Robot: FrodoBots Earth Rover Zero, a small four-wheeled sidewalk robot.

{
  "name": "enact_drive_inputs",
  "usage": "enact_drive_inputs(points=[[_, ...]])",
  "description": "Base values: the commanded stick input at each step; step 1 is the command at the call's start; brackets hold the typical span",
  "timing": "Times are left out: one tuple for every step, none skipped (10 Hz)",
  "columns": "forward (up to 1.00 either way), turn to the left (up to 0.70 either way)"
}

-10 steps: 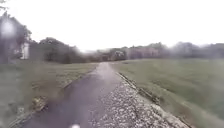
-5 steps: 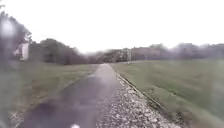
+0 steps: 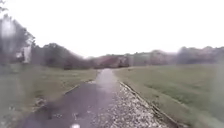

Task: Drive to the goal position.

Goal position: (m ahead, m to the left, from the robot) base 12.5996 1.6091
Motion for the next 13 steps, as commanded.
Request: enact_drive_inputs(points=[[1.00,0.00],[1.00,0.00],[1.00,0.00],[1.00,0.00],[1.00,0.00],[1.00,0.00],[1.00,0.00],[1.00,0.00],[1.00,0.00],[1.00,0.00],[1.00,0.00],[1.00,0.00],[1.00,0.00]])
